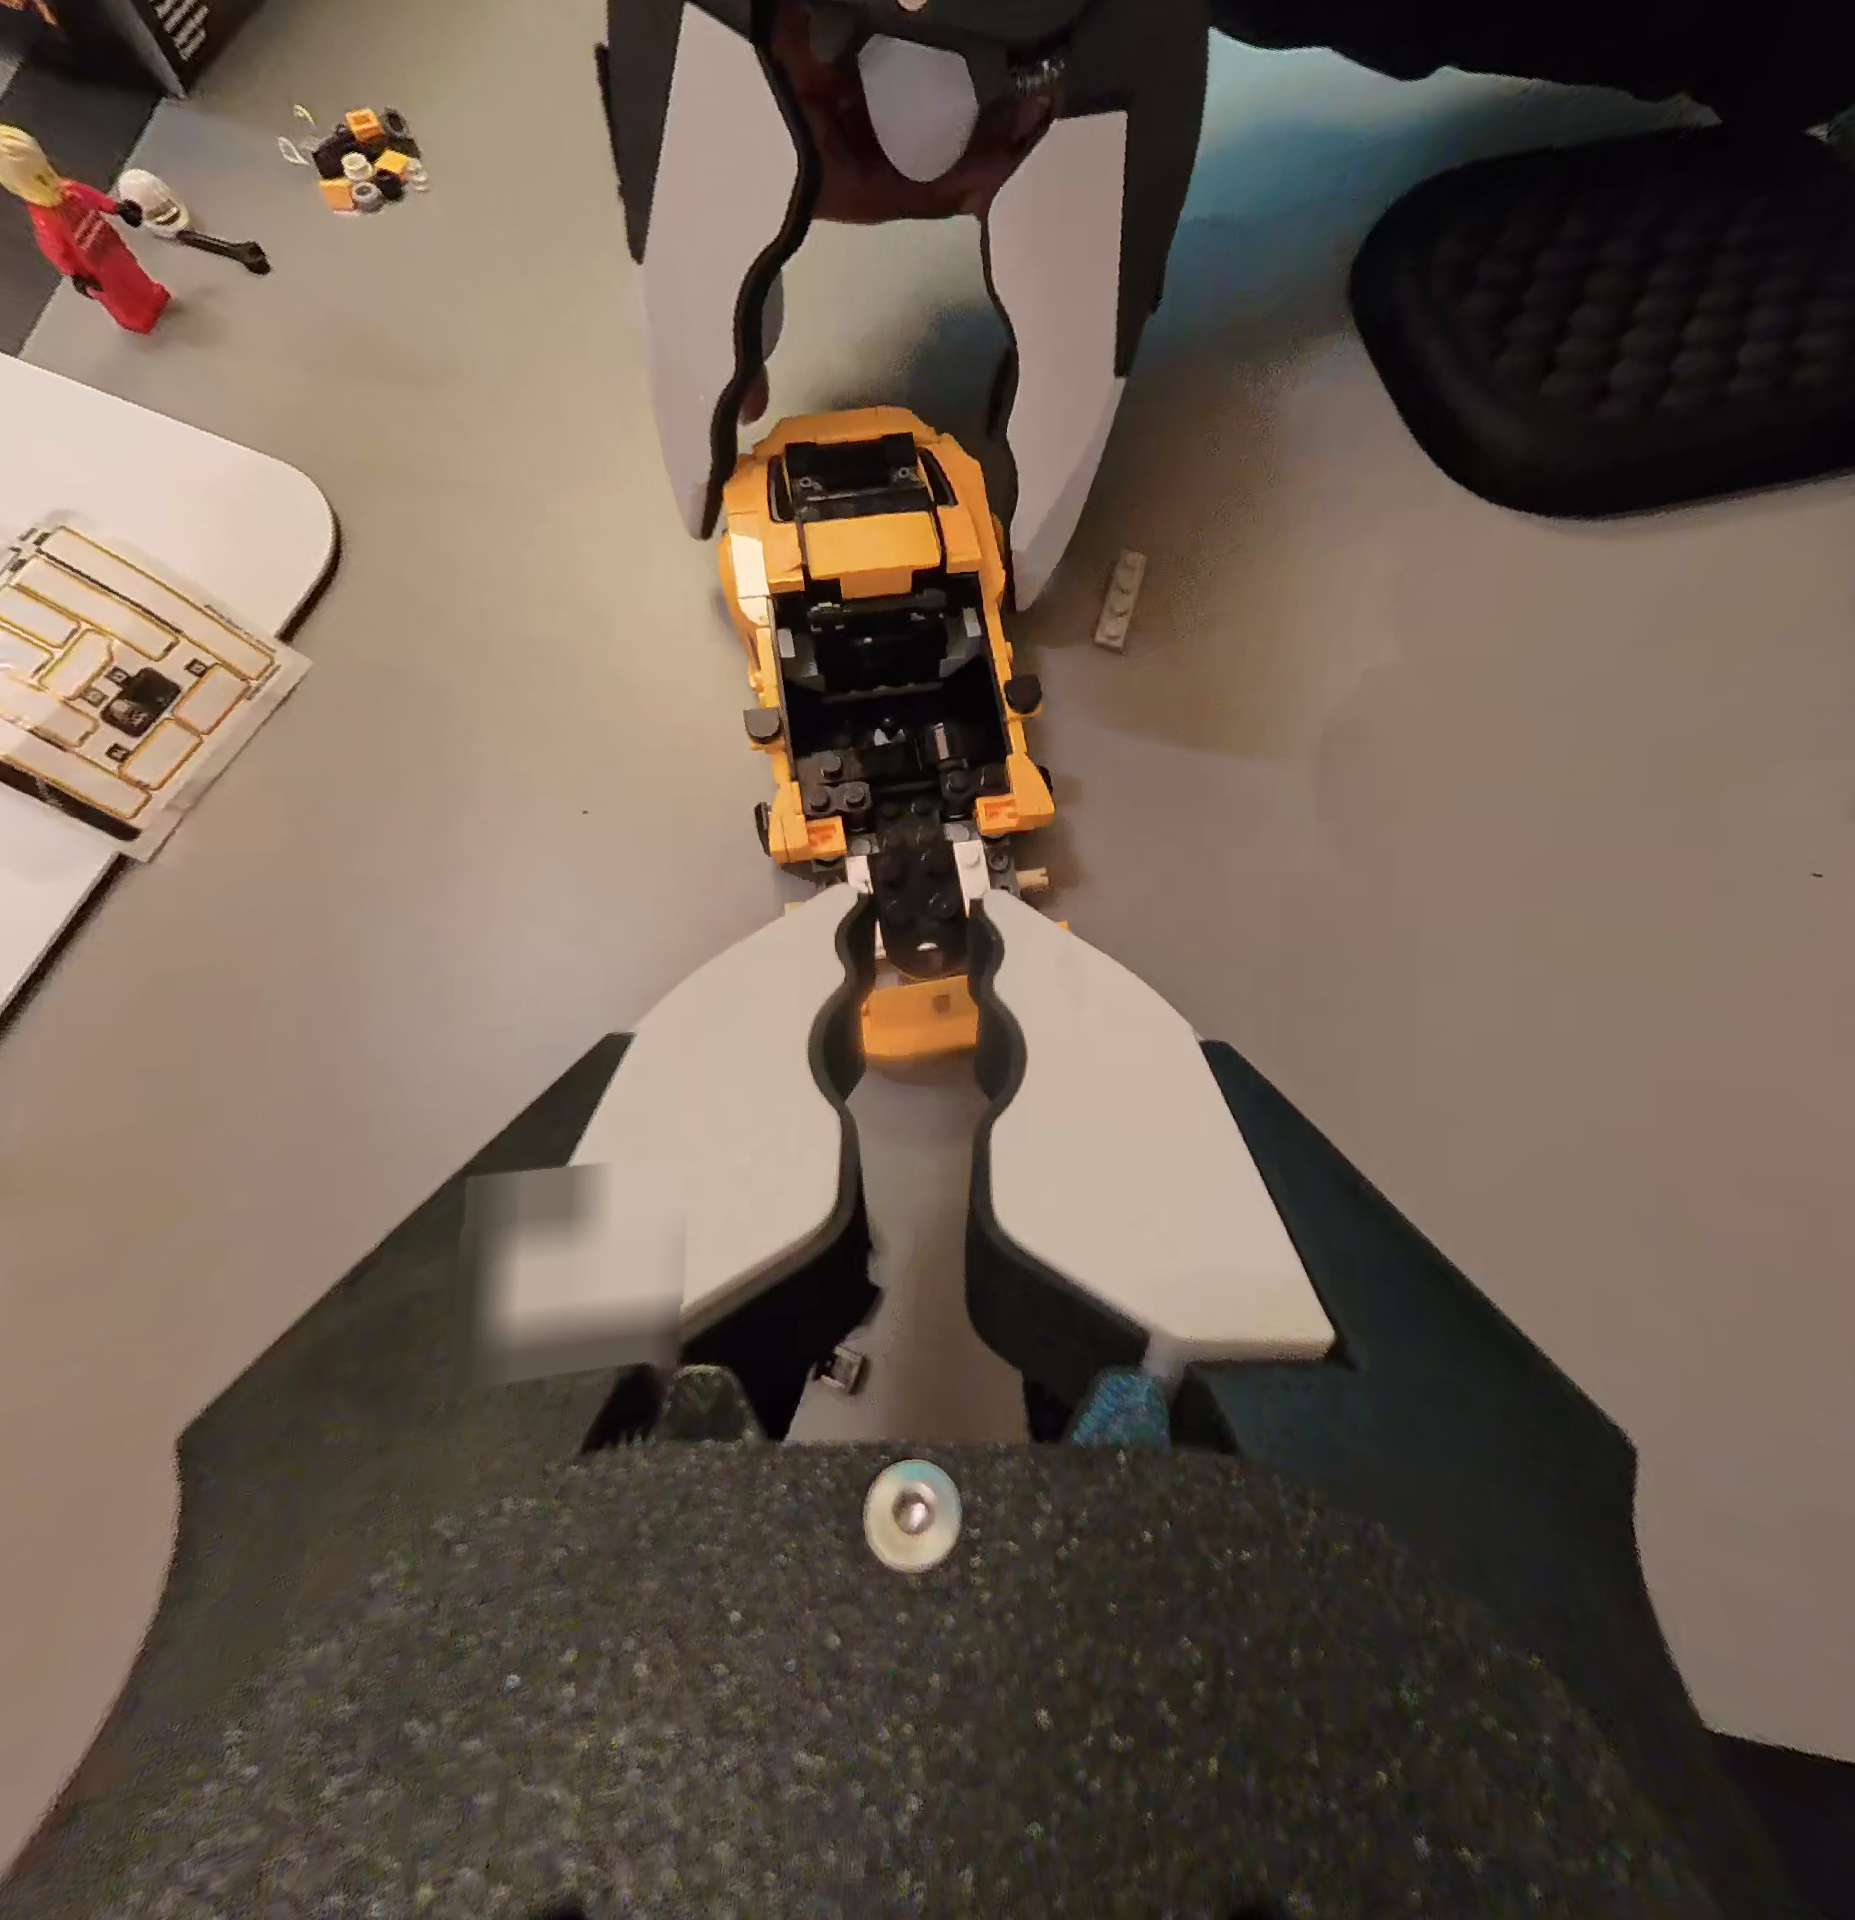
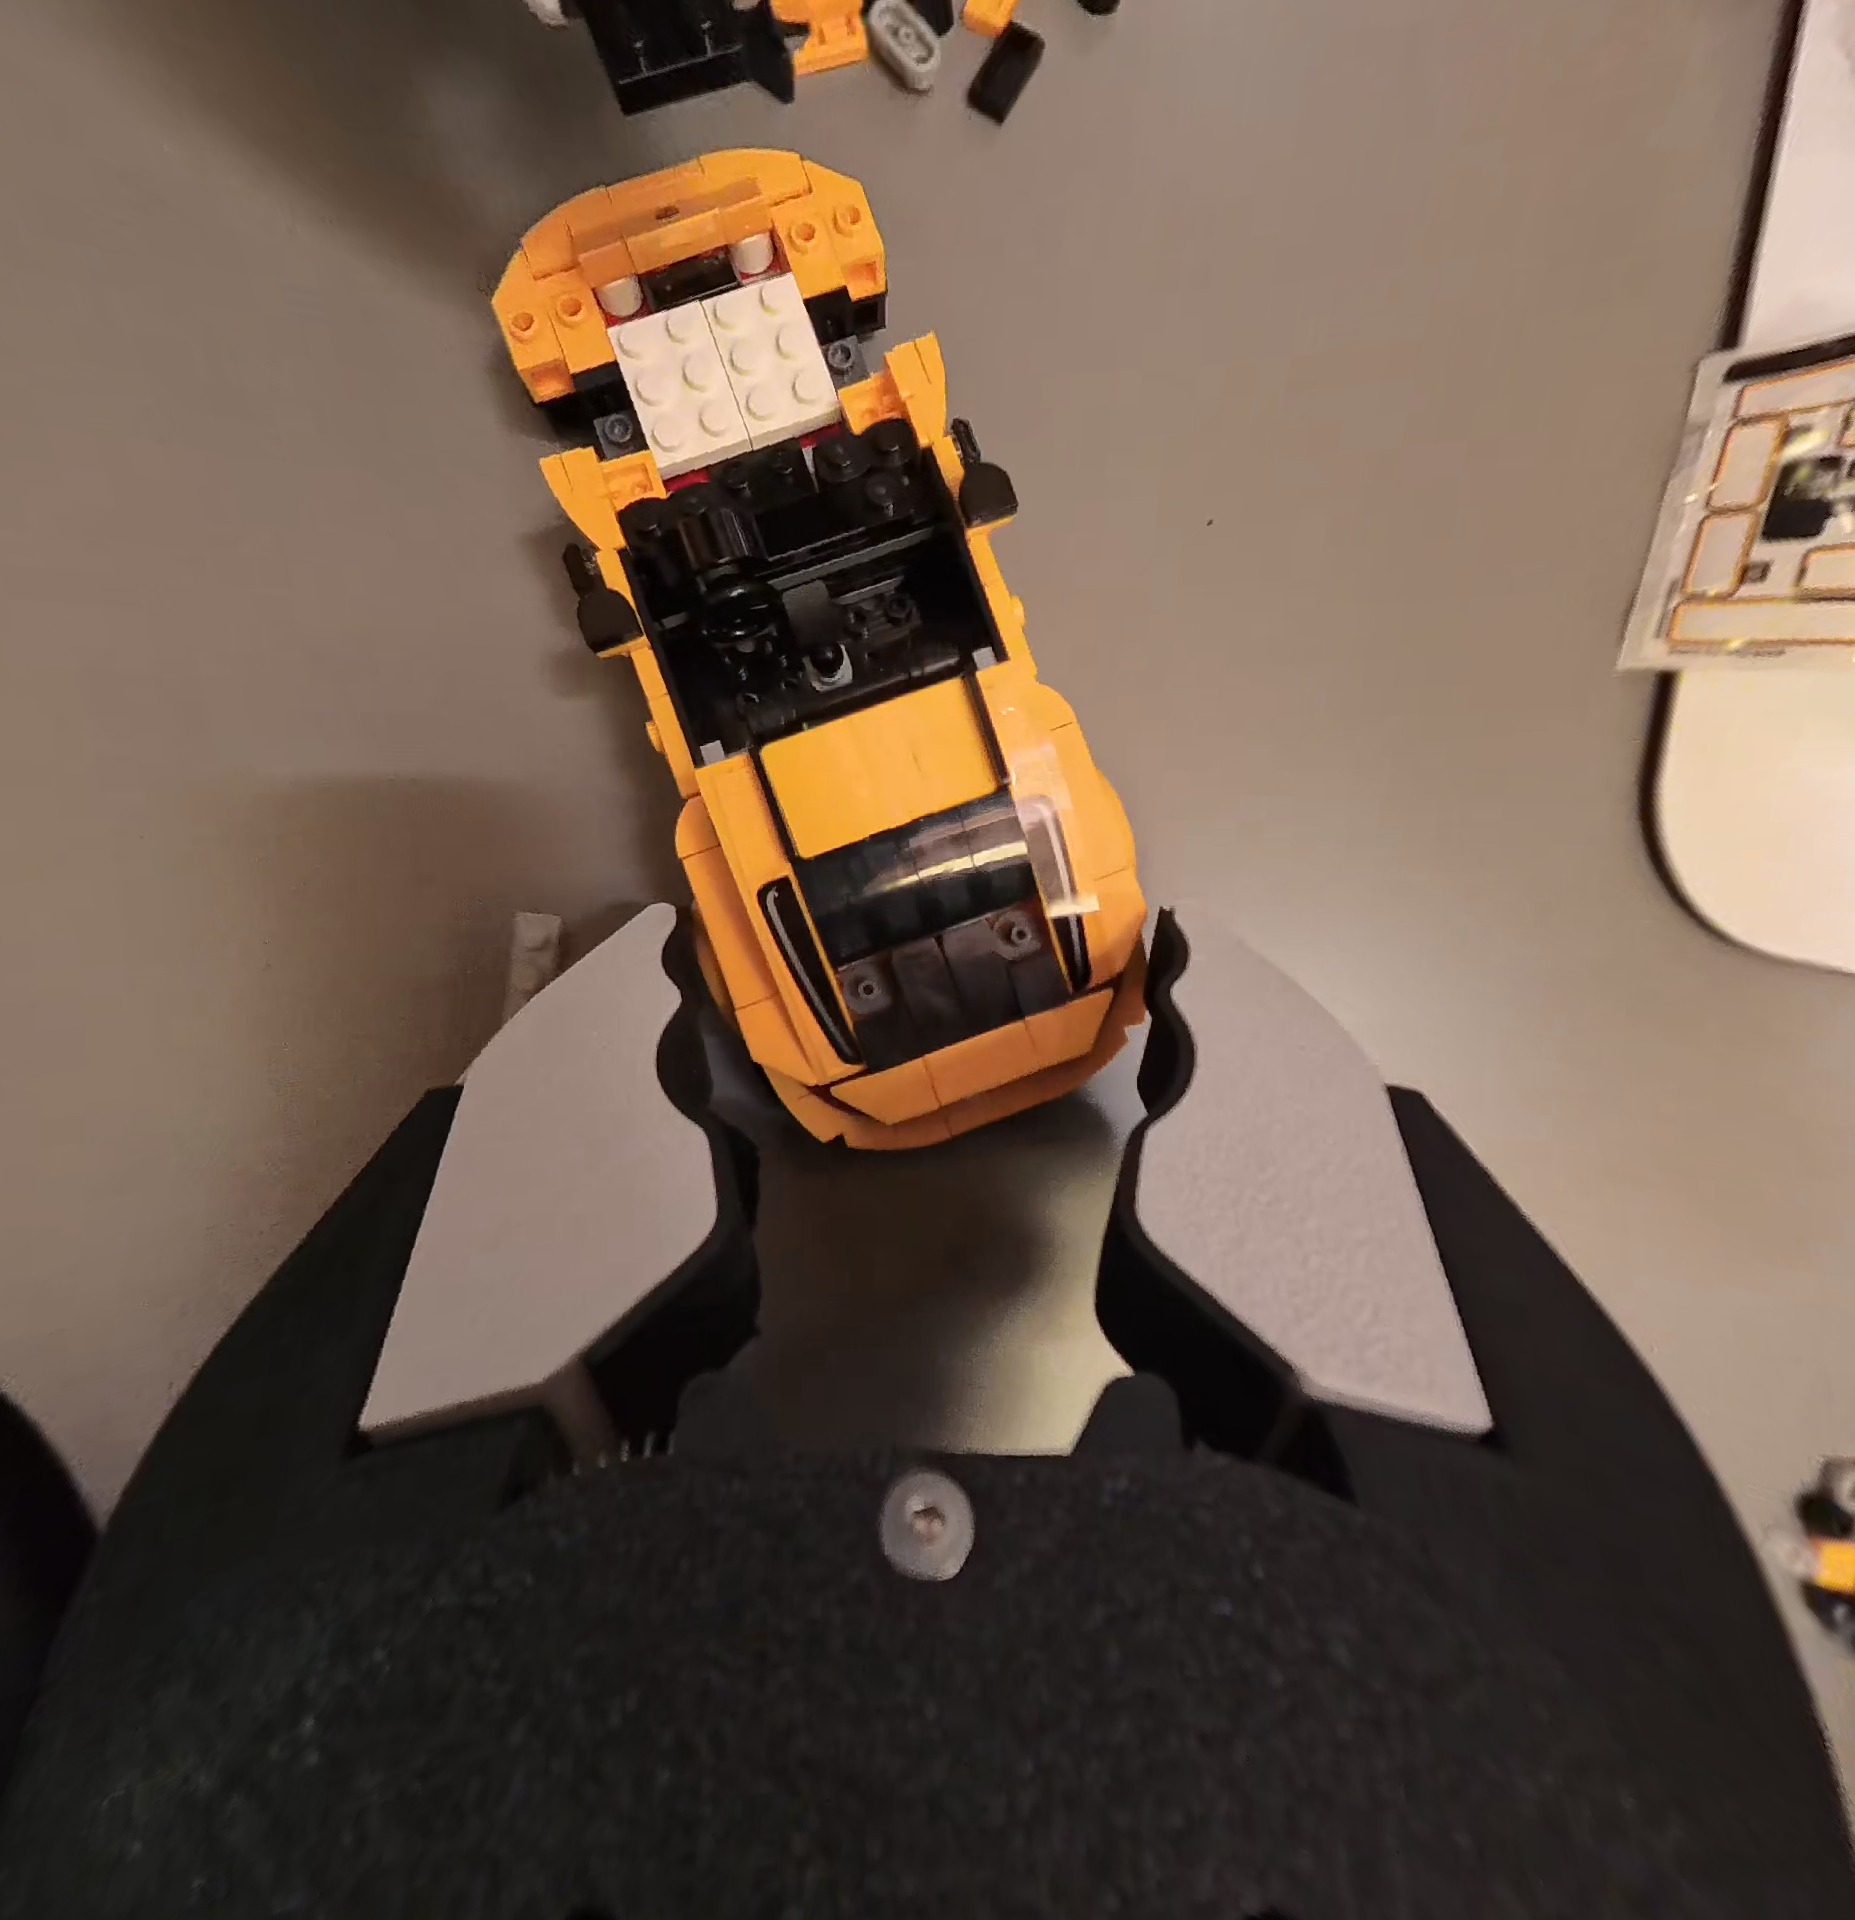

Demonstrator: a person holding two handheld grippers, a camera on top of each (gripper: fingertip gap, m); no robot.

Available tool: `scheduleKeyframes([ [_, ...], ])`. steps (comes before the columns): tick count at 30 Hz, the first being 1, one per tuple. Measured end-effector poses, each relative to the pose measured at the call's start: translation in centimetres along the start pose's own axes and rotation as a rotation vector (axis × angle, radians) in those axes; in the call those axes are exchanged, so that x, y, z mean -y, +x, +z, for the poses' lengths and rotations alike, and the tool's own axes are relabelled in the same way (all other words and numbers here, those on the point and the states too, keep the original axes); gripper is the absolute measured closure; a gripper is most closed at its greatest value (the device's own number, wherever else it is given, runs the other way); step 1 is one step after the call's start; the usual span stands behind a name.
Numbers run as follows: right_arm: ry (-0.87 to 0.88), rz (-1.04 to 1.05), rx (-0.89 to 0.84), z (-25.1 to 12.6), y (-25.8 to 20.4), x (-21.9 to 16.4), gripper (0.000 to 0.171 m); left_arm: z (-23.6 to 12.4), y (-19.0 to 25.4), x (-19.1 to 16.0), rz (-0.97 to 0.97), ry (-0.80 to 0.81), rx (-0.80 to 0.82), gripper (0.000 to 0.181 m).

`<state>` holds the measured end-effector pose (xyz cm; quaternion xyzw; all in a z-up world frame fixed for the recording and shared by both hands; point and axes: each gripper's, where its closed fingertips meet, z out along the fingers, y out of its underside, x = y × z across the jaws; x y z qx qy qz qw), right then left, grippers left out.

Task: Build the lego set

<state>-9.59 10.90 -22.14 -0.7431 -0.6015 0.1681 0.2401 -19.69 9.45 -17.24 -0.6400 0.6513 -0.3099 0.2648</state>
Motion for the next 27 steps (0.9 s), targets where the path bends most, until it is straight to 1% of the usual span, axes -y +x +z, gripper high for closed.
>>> scheduleKeyframes([
  [4, -0.021, 0.026, -0.008, -0.2, -2.8, -0.1, 0.089, 0.3, 0.9, -0.5, 0.051, -0.024, -0.009, 0.165],
  [8, -0.033, 0.065, -0.033, 0.0, -4.7, 0.2, 0.089, 0.7, 1.9, -0.4, 0.071, -0.010, -0.051, 0.165],
  [15, 0.010, 0.140, -0.077, 0.1, -5.0, 0.9, 0.089, 0.7, 2.8, -0.7, 0.099, -0.011, -0.083, 0.165],
  [18, 0.070, 0.178, -0.076, -1.0, -5.4, 1.3, 0.089, 0.5, 3.0, -0.9, 0.113, -0.004, -0.097, 0.165],
  [21, 0.092, 0.184, -0.092, -2.0, -6.1, 1.1, 0.086, 0.6, 3.1, -1.2, 0.115, -0.013, -0.113, 0.165],
  [27, 0.181, 0.244, -0.111, -2.6, -6.7, 1.0, 0.092, 1.2, 3.4, -1.9, 0.136, -0.079, -0.117, 0.165],
])
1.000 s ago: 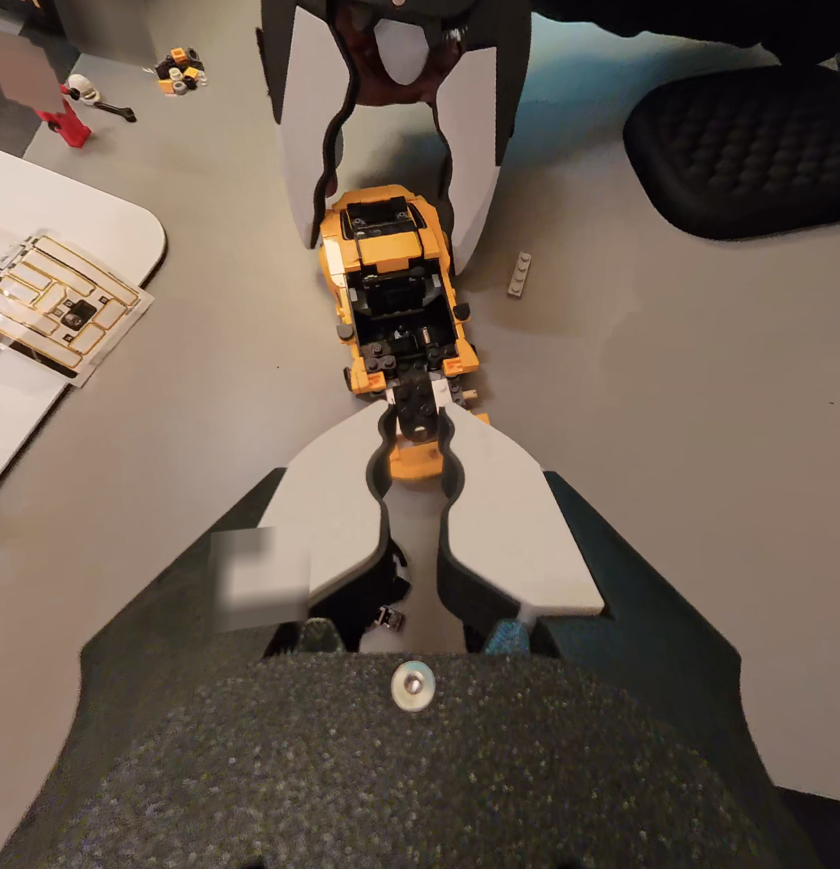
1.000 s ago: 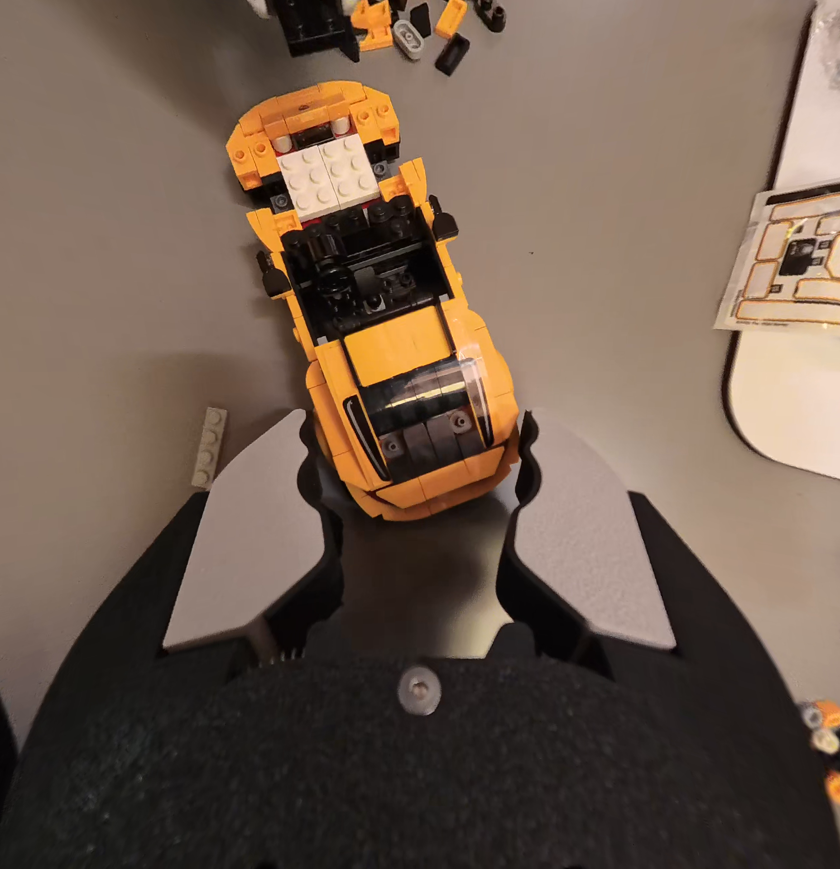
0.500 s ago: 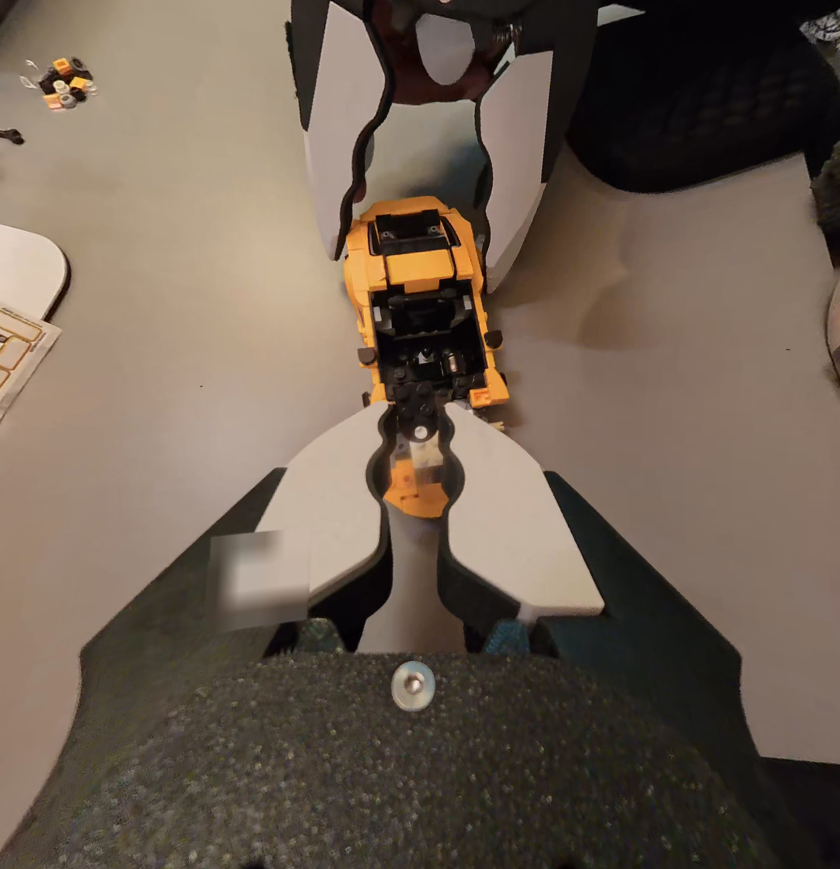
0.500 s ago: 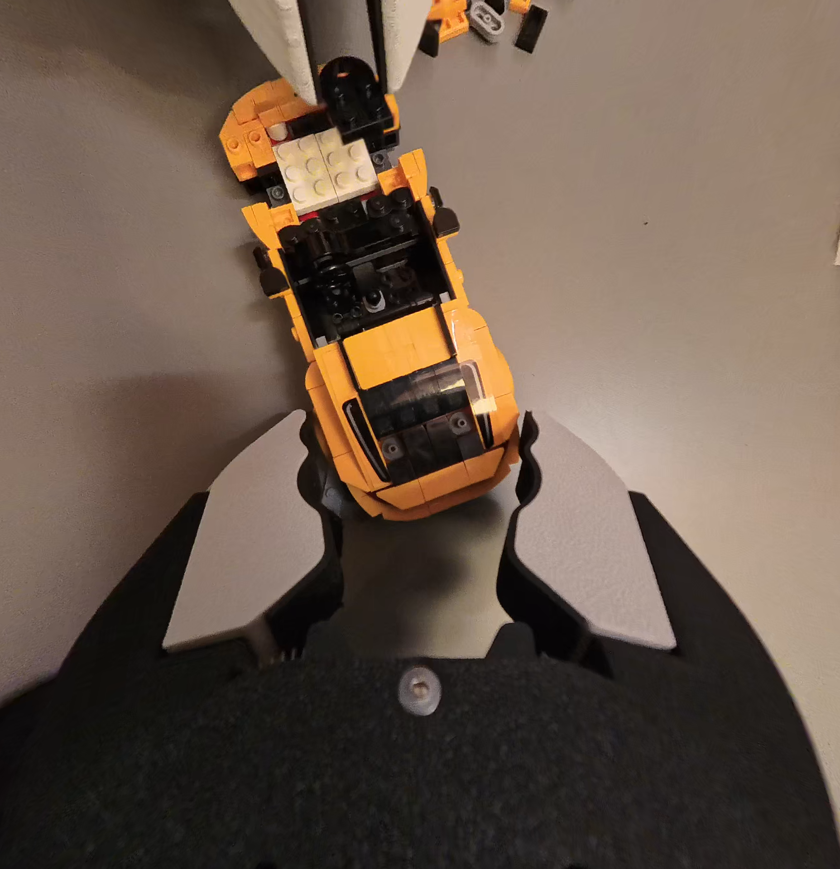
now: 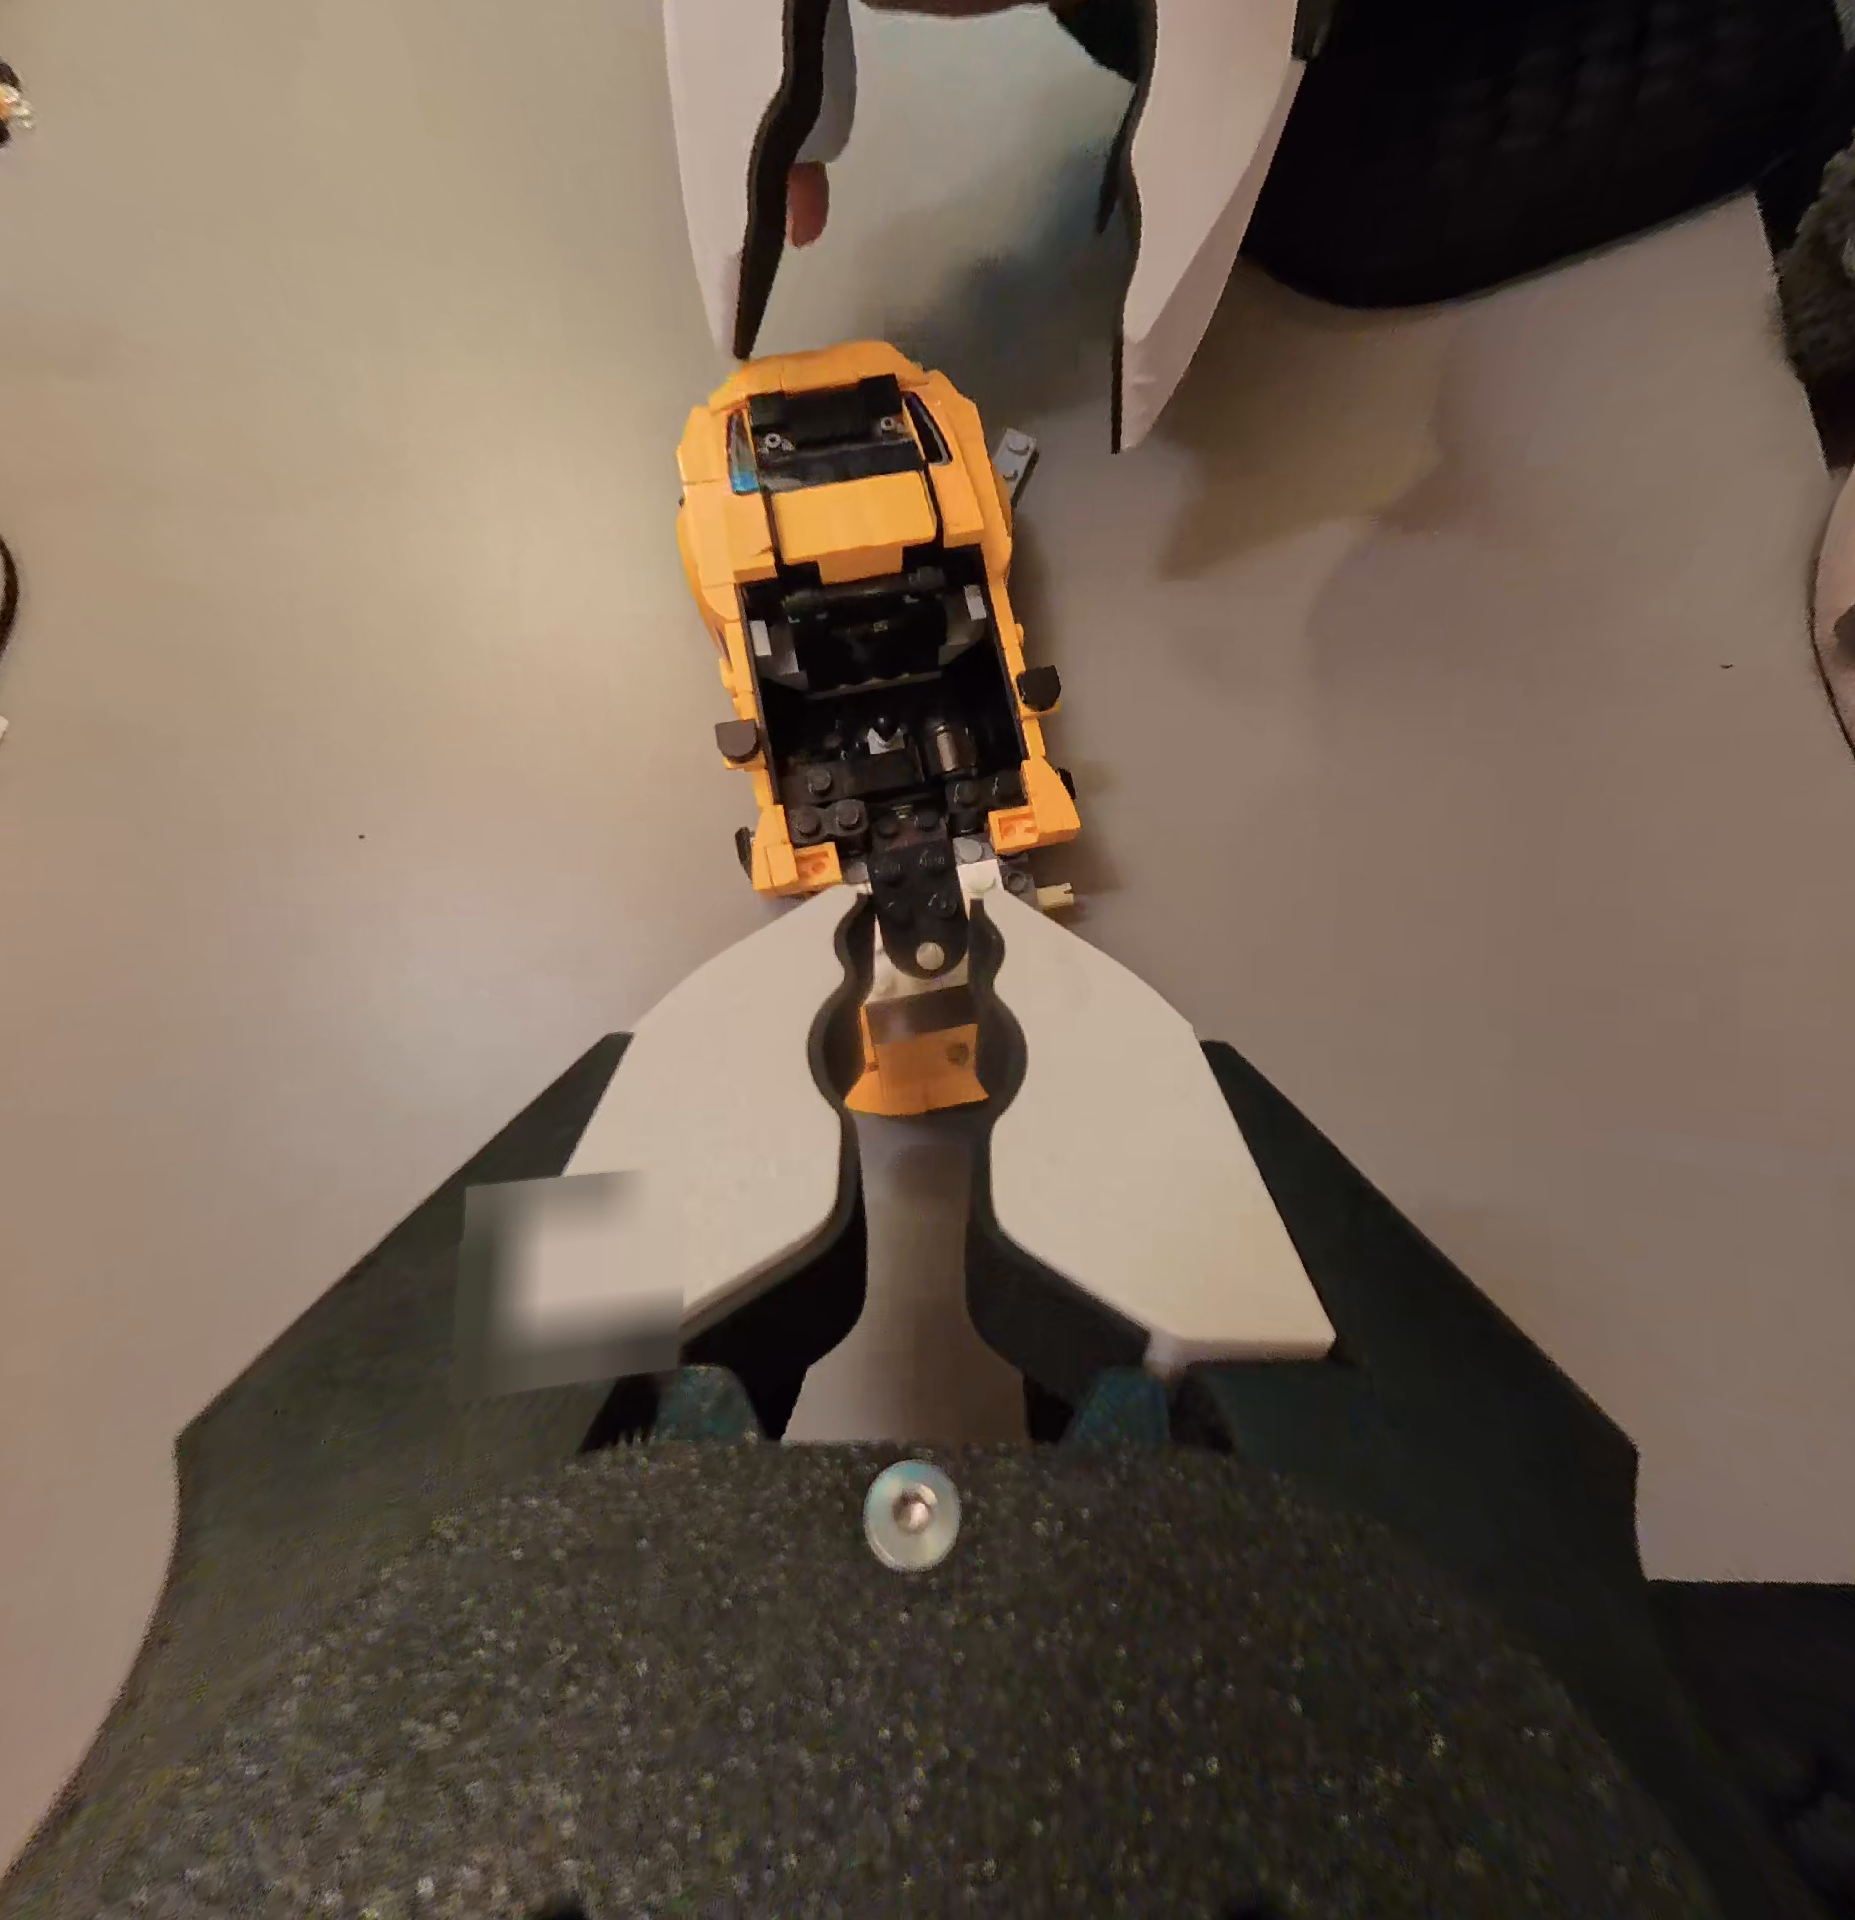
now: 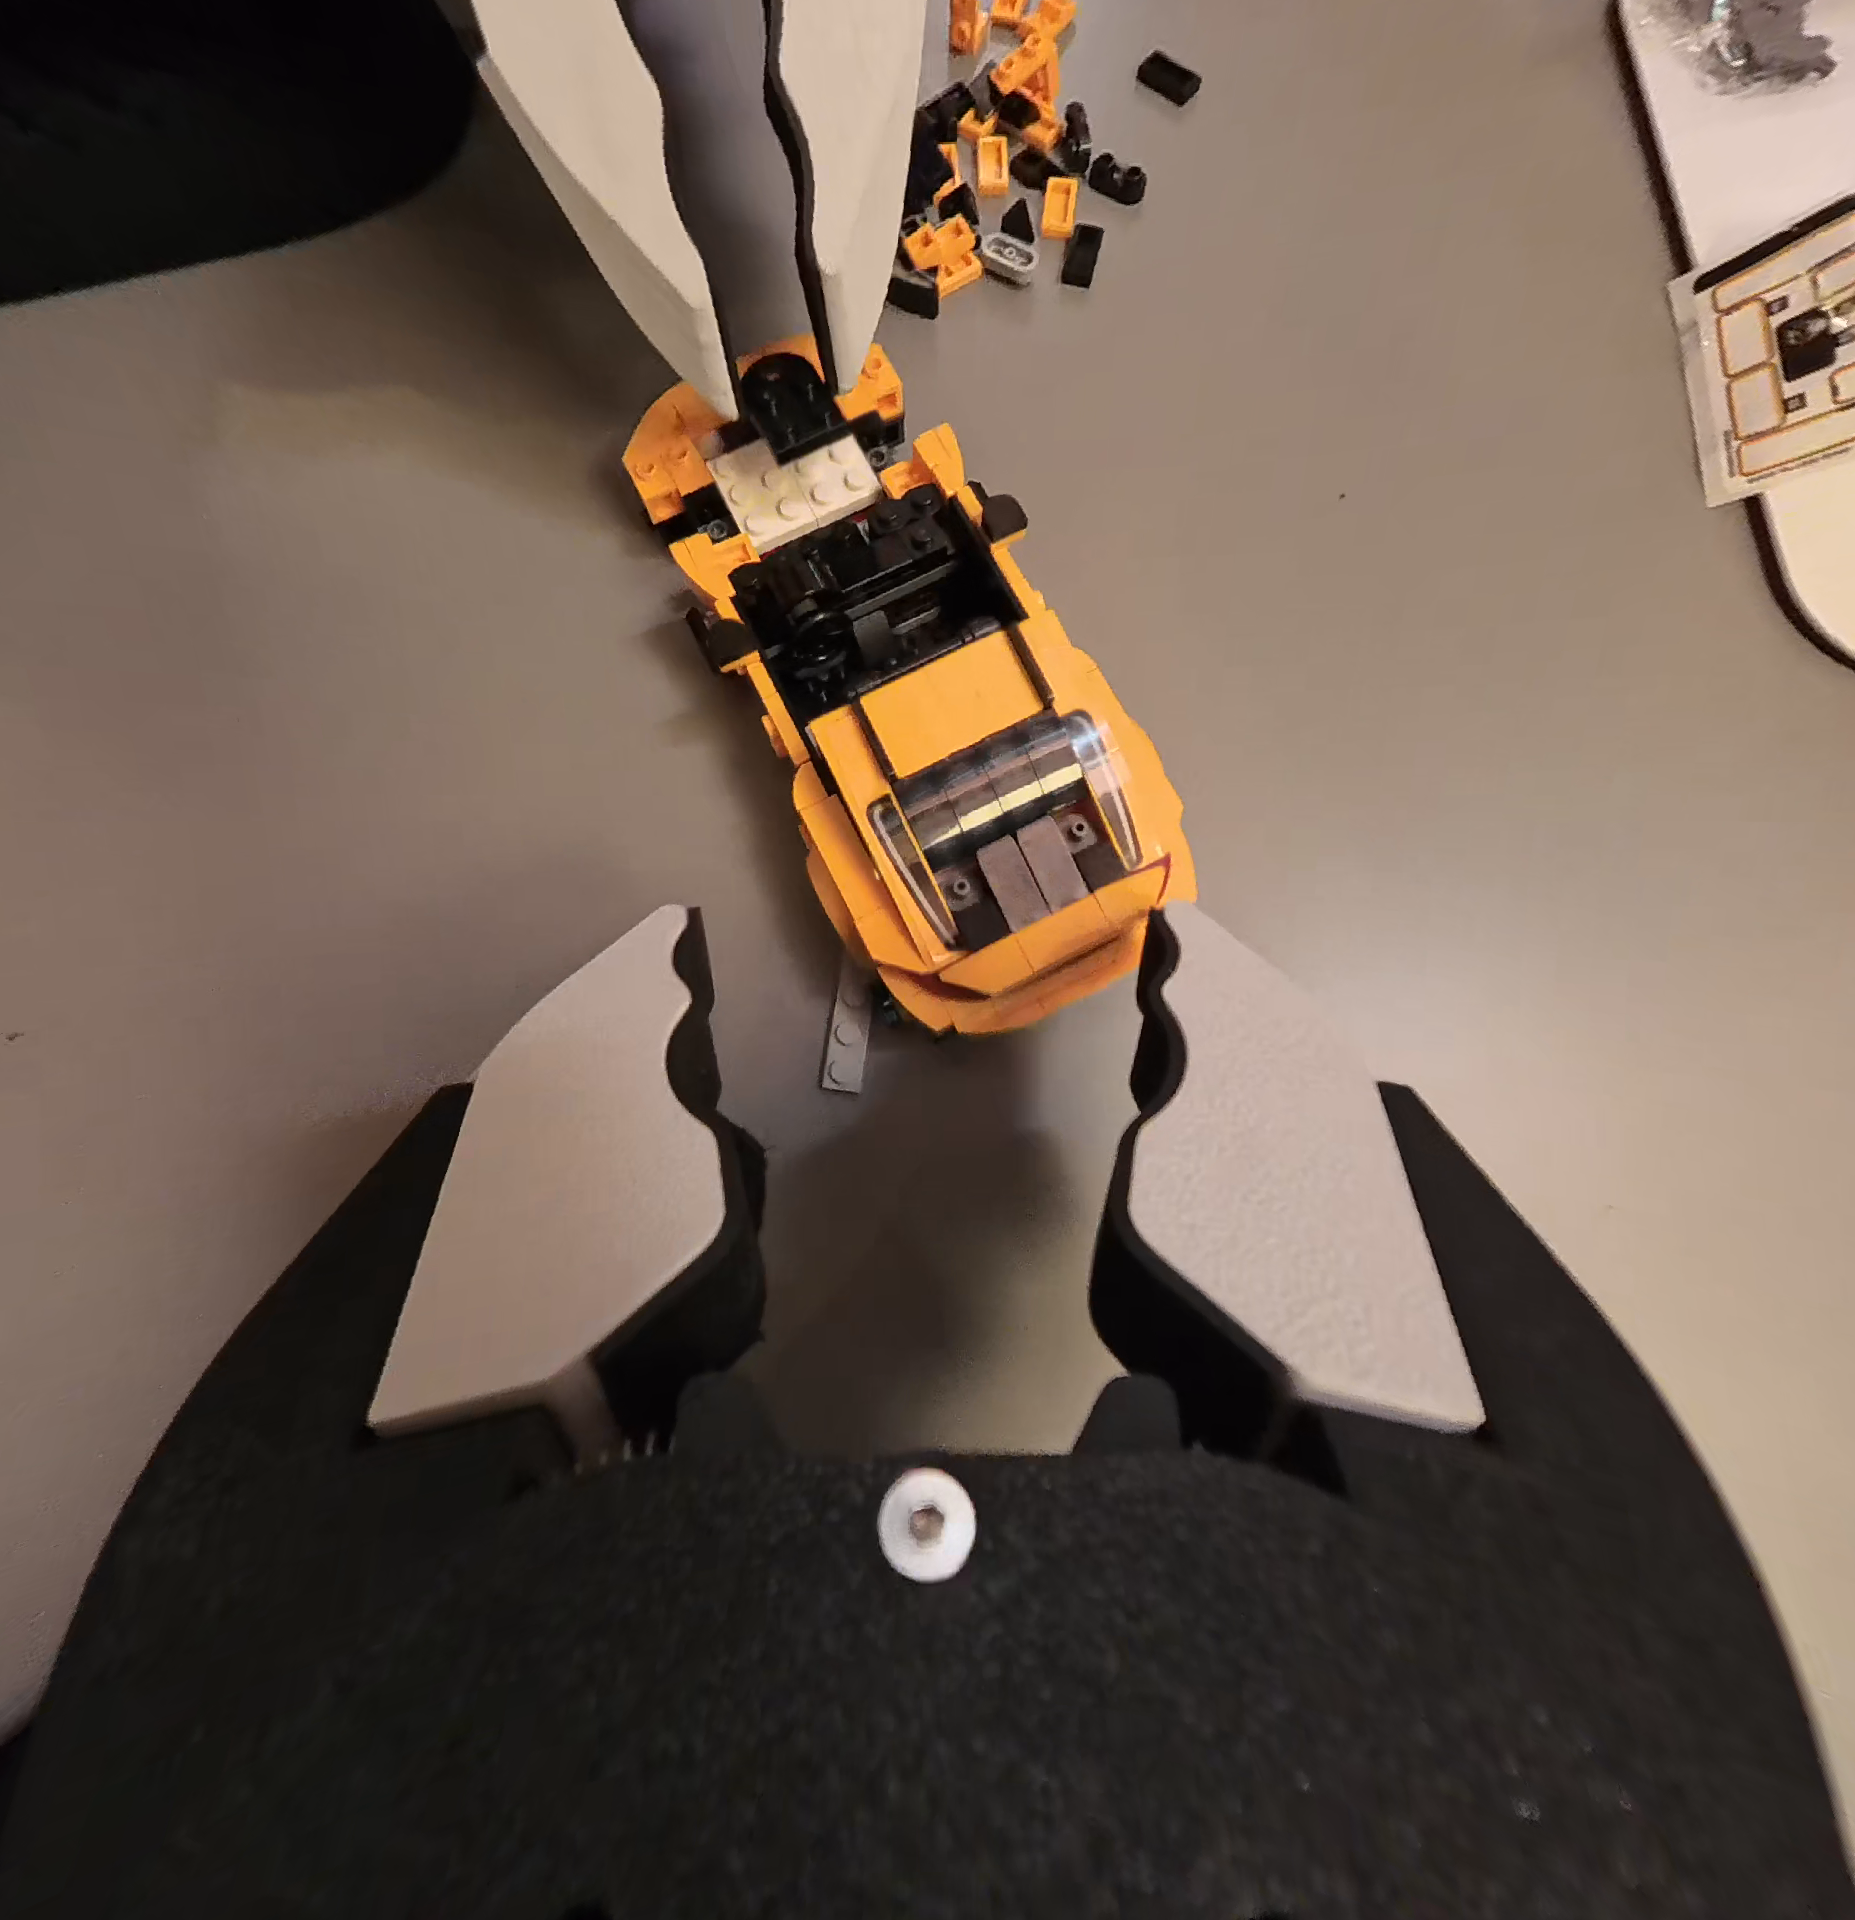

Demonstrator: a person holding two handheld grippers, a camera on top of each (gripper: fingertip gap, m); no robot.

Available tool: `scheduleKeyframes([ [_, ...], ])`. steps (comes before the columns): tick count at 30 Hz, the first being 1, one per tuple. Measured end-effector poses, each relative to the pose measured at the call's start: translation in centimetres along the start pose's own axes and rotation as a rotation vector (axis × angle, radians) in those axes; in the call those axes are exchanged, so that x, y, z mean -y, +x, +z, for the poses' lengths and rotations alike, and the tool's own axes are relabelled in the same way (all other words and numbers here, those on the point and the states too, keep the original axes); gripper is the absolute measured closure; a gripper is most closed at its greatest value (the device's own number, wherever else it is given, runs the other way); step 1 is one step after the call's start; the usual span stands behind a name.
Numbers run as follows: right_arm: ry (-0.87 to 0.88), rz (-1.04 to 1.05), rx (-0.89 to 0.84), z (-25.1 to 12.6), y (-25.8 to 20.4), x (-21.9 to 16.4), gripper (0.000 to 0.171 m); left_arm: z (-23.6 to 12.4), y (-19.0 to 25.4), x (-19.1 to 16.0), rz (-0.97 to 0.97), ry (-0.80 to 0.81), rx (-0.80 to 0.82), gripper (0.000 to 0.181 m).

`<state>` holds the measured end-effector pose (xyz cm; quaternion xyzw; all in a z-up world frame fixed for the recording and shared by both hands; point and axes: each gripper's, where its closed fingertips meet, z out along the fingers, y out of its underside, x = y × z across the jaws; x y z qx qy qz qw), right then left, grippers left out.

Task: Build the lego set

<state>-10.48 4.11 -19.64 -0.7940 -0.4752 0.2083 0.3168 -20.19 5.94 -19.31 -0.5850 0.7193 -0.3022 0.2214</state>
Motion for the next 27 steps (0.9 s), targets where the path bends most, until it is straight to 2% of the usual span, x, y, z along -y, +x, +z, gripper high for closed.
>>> scheduleKeyframes([
  [7, 0.053, 0.012, -0.005, -0.4, 0.2, 0.6, 0.096, 0.4, 0.0, -0.9, 0.023, -0.070, 0.009, 0.165],
  [21, 0.065, 0.015, 0.006, -0.3, 0.1, 0.5, 0.096, 0.5, 0.0, -1.4, 0.016, -0.082, -0.005, 0.161],
  [27, 0.081, 0.020, -0.008, -0.5, 0.4, 0.7, 0.096, -1.4, -0.2, -1.3, 0.002, -0.060, 0.020, 0.161],
])
